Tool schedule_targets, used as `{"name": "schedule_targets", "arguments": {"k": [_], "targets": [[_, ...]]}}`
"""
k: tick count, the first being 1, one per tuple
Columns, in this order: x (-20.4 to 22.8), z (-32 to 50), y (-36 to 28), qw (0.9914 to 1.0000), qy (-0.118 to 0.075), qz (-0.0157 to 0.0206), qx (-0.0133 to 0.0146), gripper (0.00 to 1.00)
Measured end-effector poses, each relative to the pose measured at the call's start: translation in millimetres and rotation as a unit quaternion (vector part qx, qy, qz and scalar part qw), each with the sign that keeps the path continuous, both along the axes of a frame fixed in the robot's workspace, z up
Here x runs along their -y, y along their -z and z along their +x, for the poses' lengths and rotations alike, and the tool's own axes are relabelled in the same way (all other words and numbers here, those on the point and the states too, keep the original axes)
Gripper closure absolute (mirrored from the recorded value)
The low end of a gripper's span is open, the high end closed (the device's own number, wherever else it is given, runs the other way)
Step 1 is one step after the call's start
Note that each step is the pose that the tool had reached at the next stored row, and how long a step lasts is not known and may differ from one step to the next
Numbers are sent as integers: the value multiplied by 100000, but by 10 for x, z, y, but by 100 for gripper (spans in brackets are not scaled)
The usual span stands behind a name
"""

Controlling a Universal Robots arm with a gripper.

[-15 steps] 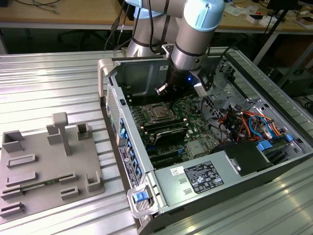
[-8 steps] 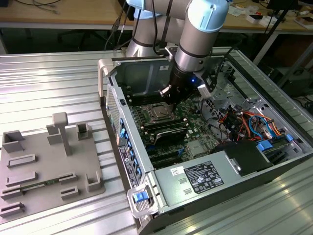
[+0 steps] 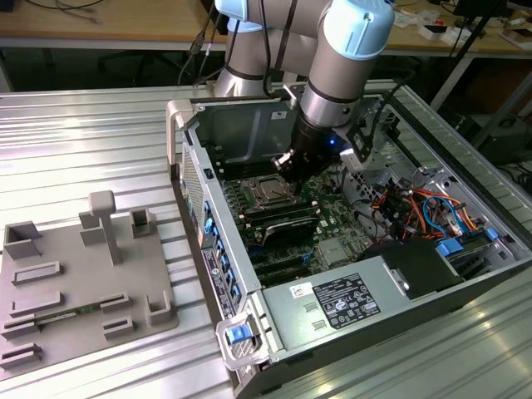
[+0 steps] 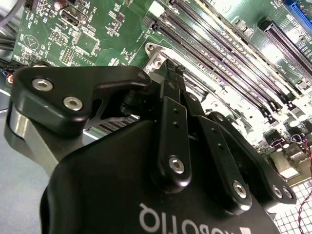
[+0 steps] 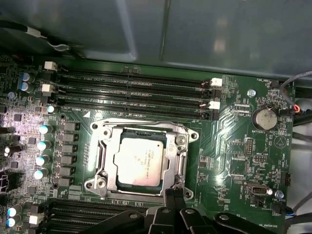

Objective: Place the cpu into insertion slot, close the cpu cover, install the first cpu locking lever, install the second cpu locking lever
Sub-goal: 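Install the second cpu locking lever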

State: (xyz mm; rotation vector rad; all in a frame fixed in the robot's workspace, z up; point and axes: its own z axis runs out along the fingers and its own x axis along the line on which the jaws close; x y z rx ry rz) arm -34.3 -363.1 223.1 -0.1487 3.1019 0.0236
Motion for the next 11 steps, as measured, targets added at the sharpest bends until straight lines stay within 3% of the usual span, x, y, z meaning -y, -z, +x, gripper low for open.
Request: {"name": "schedule_targets", "arguments": {"k": [11], "targets": [[17,0,0,100000,0,0,2,89]]}}
